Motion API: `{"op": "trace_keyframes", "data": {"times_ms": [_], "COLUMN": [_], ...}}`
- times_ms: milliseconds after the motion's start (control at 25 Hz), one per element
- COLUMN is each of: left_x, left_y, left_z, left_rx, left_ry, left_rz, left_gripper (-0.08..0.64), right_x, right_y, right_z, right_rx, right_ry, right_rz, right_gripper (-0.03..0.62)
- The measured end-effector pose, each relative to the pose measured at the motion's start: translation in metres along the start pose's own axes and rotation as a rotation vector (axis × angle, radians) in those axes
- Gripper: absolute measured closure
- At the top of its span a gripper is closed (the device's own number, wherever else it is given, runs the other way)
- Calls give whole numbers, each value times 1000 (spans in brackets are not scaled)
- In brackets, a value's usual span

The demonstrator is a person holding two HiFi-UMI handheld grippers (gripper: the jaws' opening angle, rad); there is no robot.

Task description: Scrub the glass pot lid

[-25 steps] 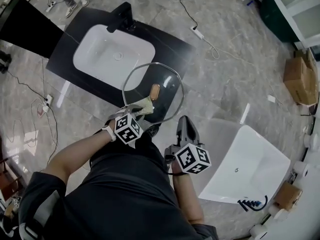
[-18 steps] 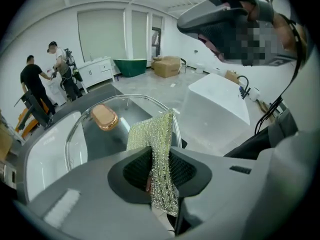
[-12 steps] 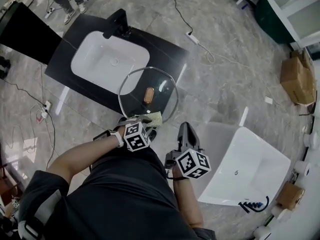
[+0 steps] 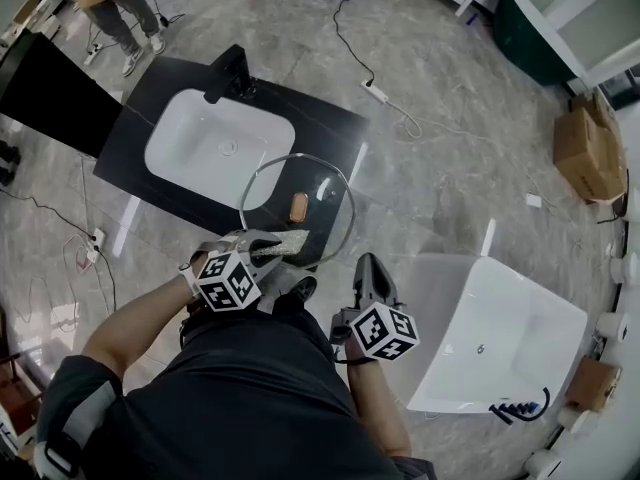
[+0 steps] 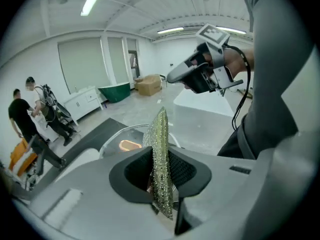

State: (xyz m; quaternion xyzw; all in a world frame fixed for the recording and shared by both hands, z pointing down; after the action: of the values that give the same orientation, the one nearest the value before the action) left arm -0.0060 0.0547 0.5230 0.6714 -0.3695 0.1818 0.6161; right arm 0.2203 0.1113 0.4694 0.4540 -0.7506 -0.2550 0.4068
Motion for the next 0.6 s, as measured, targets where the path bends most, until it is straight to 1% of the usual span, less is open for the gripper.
{"op": "trace_keyframes", "data": {"times_ms": [160, 280, 360, 480, 600], "left_x": [-31, -25, -11, 26, 70], "left_y": [23, 33, 31, 25, 22], "left_z": [59, 99, 120, 142, 157], "left_rx": [-7, 46, 87, 138, 250], "left_ry": [-124, -164, -149, -93, -39], "left_rz": [-32, -26, -23, -15, 9], "left_gripper": [488, 488, 488, 488, 488], "right_x": [14, 23, 23, 15, 2], "right_y": [-3, -3, -3, -3, 2], "right_z": [21, 40, 48, 47, 37], "right_rx": [-22, -24, -33, -40, -14], "right_ry": [-9, -23, -17, 36, 110], "right_rz": [-9, -11, -18, -42, -66], "right_gripper": [586, 586, 586, 586, 586]}}
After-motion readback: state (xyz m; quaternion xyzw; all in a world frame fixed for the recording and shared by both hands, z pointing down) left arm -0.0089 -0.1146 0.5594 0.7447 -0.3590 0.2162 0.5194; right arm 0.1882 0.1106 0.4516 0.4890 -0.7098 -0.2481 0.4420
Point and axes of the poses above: the fingertips, and each gripper's own axes: x forward along the fingers, z to its left, y out of its underside, the point moved 7 cm from there along -x, backward along the fingers, and after that the axes turned 8 degrees about -y, right-handed, at the moved point
